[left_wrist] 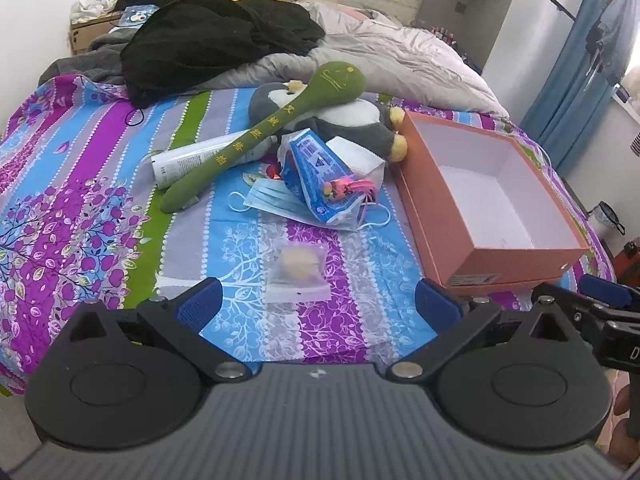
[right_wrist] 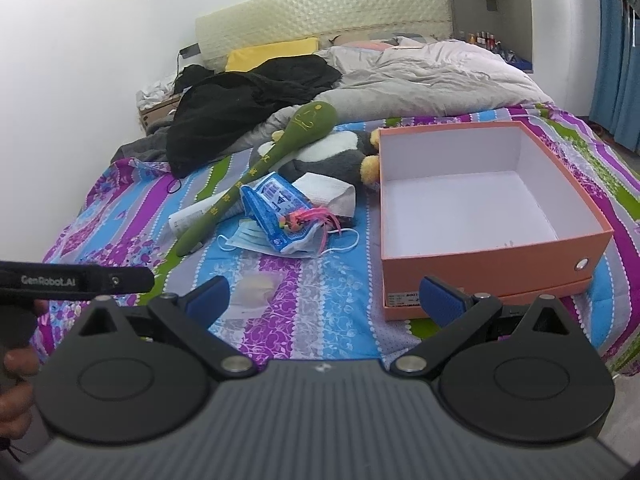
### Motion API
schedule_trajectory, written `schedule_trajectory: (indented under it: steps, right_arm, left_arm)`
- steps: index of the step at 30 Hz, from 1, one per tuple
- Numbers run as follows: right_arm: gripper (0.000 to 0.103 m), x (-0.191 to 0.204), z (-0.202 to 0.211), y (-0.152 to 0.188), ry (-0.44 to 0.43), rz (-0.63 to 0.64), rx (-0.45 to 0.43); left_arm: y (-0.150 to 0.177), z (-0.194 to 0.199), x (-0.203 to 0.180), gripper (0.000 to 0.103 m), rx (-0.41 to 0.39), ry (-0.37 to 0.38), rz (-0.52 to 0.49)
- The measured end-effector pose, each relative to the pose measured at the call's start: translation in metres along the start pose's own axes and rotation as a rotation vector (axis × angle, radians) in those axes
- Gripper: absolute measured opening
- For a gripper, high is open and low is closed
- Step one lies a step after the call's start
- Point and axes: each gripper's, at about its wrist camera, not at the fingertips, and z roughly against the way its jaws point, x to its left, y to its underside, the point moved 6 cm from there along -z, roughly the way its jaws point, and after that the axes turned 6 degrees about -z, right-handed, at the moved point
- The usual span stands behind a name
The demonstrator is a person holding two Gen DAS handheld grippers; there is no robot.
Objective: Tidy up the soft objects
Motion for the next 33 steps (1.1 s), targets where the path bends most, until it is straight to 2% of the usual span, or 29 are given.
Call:
schedule_trajectory:
  steps: [33]
  right_arm:
    - [0.103,0.012,-0.013,0.009,-0.016,0.018,0.007]
  left_arm:
    - [0.012,-0.001,0.009,0.103,-0.018,0.0,0.035]
